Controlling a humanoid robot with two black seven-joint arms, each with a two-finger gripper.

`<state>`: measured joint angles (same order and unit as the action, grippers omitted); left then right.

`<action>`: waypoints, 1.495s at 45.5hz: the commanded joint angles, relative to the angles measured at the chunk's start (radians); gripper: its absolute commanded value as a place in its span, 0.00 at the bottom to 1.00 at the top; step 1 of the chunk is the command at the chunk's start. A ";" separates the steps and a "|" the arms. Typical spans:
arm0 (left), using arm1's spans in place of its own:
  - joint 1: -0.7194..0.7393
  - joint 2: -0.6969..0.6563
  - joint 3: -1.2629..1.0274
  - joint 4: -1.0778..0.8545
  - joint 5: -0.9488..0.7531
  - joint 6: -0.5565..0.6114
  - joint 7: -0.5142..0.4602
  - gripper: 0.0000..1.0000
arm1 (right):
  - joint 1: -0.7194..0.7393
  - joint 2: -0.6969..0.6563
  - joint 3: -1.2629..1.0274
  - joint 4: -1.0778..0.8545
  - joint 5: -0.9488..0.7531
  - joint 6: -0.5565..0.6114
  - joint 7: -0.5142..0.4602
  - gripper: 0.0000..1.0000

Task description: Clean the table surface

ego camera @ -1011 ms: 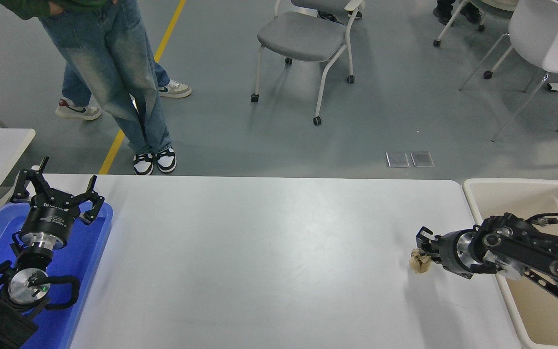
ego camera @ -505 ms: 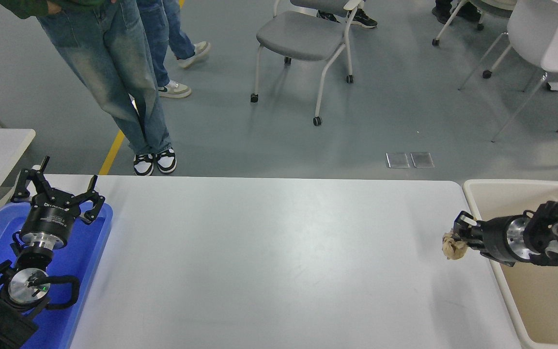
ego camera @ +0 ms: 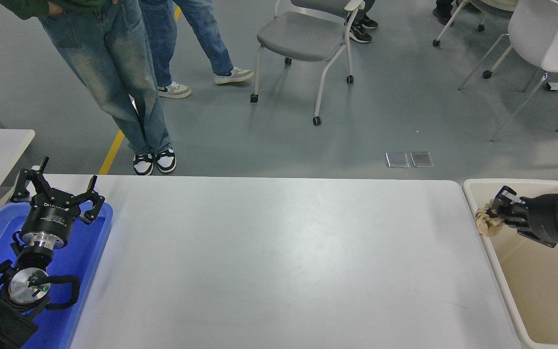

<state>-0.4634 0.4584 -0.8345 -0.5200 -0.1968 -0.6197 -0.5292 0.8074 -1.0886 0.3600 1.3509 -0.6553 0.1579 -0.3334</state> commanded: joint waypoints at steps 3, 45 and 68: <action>0.000 0.000 0.000 0.000 -0.001 0.000 0.000 1.00 | -0.045 0.004 0.005 -0.182 0.003 0.008 0.138 0.00; 0.002 -0.001 0.000 0.000 -0.001 0.000 -0.002 1.00 | -0.091 0.443 0.010 -0.960 0.006 0.002 0.329 0.00; 0.002 -0.001 0.000 0.000 -0.001 0.000 -0.002 1.00 | -0.093 0.627 -0.052 -1.270 0.006 -0.058 0.407 0.00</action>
<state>-0.4617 0.4582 -0.8345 -0.5200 -0.1977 -0.6197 -0.5302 0.7148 -0.5206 0.3478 0.1847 -0.6502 0.1487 0.0508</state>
